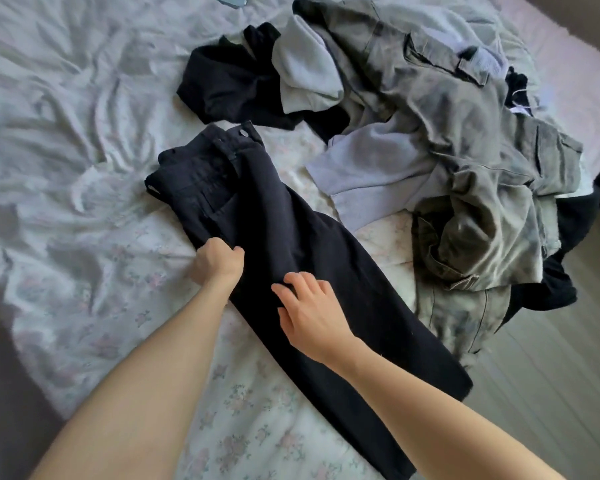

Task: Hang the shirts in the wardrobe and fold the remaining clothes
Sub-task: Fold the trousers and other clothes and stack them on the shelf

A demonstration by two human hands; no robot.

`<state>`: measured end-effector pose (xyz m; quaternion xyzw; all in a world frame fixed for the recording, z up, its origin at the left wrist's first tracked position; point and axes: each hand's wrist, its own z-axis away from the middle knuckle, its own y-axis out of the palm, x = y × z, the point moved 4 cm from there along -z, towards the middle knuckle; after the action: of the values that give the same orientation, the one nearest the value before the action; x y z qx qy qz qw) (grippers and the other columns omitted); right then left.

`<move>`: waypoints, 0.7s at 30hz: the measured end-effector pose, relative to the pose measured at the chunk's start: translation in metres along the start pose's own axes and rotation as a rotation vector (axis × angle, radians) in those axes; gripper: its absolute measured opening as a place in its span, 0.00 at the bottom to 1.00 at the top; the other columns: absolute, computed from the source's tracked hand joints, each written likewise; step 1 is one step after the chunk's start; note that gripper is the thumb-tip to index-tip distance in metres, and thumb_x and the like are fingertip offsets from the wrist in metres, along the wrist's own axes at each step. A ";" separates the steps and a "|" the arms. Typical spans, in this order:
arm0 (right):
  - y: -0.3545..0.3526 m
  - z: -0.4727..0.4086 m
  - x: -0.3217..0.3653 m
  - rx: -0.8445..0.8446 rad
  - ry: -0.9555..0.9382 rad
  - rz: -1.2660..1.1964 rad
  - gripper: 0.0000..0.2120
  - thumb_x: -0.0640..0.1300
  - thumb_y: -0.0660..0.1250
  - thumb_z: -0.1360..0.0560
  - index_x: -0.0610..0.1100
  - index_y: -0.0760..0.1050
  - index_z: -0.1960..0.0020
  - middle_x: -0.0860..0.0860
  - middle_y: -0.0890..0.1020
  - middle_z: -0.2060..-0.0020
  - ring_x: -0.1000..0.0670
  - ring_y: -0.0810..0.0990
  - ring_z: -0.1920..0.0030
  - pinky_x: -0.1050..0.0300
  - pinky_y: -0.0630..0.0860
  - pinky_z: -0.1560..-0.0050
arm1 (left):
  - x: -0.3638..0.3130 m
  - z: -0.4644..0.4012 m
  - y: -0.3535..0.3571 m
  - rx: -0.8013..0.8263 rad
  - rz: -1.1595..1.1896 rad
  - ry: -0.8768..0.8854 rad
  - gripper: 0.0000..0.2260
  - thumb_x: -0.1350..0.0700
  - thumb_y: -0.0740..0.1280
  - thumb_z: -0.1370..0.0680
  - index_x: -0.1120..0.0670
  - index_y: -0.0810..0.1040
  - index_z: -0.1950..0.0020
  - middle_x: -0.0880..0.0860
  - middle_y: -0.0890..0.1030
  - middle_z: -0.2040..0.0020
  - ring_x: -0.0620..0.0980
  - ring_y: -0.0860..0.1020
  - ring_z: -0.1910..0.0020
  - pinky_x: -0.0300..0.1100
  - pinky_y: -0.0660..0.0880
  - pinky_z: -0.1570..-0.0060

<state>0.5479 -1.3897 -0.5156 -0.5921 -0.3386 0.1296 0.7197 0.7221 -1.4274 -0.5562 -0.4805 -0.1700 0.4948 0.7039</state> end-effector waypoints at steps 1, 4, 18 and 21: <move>0.006 -0.002 0.005 0.039 -0.012 0.019 0.18 0.45 0.69 0.32 0.44 0.78 0.43 0.46 0.79 0.47 0.45 0.79 0.48 0.53 0.76 0.55 | 0.000 -0.006 -0.002 0.009 0.031 0.006 0.12 0.51 0.66 0.25 0.60 0.77 0.52 0.58 0.79 0.54 0.61 0.78 0.53 0.49 0.74 0.54; 0.017 0.000 0.006 0.126 0.011 0.030 0.23 0.48 0.68 0.31 0.46 0.74 0.37 0.44 0.77 0.40 0.44 0.77 0.41 0.50 0.75 0.47 | 0.007 -0.019 -0.009 0.008 0.263 0.063 0.15 0.55 0.65 0.27 0.55 0.66 0.71 0.52 0.69 0.71 0.55 0.70 0.68 0.41 0.65 0.69; 0.025 -0.035 0.016 0.155 -0.062 0.137 0.24 0.53 0.66 0.30 0.47 0.75 0.36 0.49 0.75 0.35 0.45 0.73 0.35 0.36 0.70 0.40 | 0.024 -0.062 -0.026 0.090 0.943 -0.314 0.17 0.45 0.72 0.29 0.56 0.73 0.64 0.54 0.75 0.67 0.51 0.73 0.72 0.41 0.70 0.70; 0.028 -0.055 0.020 0.233 -0.090 0.109 0.25 0.53 0.59 0.25 0.46 0.66 0.29 0.48 0.67 0.29 0.43 0.63 0.28 0.30 0.56 0.34 | 0.021 -0.084 -0.031 0.034 0.799 -0.281 0.26 0.41 0.71 0.30 0.61 0.73 0.45 0.58 0.78 0.46 0.59 0.77 0.48 0.51 0.75 0.46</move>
<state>0.6045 -1.4127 -0.5393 -0.5155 -0.3205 0.2335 0.7596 0.8081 -1.4534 -0.5756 -0.4248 -0.0566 0.7922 0.4345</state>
